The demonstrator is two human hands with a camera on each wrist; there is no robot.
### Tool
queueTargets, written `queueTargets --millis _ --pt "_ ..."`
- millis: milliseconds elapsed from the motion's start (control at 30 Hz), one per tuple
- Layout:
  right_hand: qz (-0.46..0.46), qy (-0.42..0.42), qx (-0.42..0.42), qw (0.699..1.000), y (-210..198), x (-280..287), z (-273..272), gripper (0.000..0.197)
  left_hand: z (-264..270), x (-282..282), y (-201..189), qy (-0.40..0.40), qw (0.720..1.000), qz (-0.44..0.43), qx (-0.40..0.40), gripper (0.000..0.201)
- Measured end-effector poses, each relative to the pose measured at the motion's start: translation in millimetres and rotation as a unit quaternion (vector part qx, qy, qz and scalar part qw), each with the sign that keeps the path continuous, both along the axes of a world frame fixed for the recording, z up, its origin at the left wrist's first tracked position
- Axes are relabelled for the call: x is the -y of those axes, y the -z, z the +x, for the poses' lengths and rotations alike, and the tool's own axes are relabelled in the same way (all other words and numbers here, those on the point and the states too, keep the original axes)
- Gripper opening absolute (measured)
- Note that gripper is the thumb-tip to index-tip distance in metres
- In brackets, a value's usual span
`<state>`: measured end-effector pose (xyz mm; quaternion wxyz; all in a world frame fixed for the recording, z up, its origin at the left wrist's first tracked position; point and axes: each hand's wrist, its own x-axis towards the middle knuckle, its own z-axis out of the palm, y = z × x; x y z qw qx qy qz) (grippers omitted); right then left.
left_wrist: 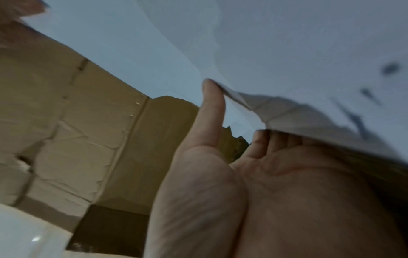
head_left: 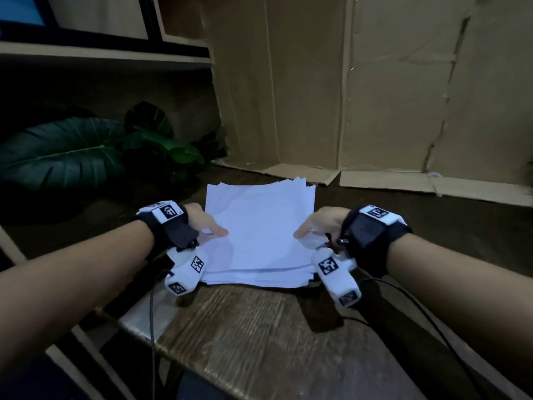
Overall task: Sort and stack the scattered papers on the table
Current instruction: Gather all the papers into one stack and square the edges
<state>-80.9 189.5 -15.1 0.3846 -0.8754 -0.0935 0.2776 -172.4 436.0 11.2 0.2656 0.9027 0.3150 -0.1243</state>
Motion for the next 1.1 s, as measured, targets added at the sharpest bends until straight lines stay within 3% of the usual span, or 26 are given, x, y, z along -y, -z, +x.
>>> queueTargets --millis 67,167,233,300,367,467,500,633,700,800,867,1000,1067,1100 --pt "-0.006 0.021 -0.005 1.0 -2 36 -9 0.019 -5 31 -1 0.039 0.999 -0.018 0.013 0.027" --pt "-0.025 0.047 -0.007 0.999 -1 105 -23 0.038 -8 81 0 0.104 0.991 -0.079 0.041 0.015" --pt "-0.031 0.079 -0.015 0.996 1 159 -41 0.032 -10 112 8 0.135 0.983 -0.121 0.035 0.013" --pt "-0.032 0.113 -0.027 0.993 -3 209 -72 0.017 -13 148 15 0.177 0.974 -0.138 0.013 0.023" --pt "-0.011 0.137 -0.067 0.988 -8 252 -102 0.017 -14 184 21 0.207 0.971 -0.123 0.01 0.031" --pt "0.034 0.161 -0.129 0.978 -8 297 -118 0.056 -16 230 20 0.238 0.965 -0.106 0.022 0.025" --pt "0.057 0.177 -0.137 0.973 -7 307 -120 0.058 -15 241 20 0.243 0.964 -0.103 0.023 0.021" --pt "0.129 0.178 -0.124 0.968 -3 321 -126 0.052 -14 271 18 0.256 0.963 -0.08 0.018 0.048" --pt "0.151 0.166 -0.132 0.965 0 318 -124 0.039 -13 275 21 0.258 0.963 -0.075 0.006 0.068" --pt "0.179 0.153 -0.141 0.962 7 311 -112 0.024 -9 269 26 0.25 0.965 -0.085 0.013 0.058" --pt "0.179 0.144 -0.155 0.961 11 309 -106 0.02 -6 260 29 0.221 0.972 -0.081 0.023 0.067" --pt "0.253 0.181 -0.17 0.935 14 311 -99 0.03 -7 251 22 0.229 0.971 -0.065 0.034 0.068" --pt "0.278 0.183 -0.164 0.929 15 312 -96 0.047 -27 257 14 0.274 0.96 -0.005 0.061 0.066" --pt "0.28 0.179 -0.167 0.928 15 312 -96 0.051 -43 261 13 0.31 0.947 0.037 0.081 0.075"
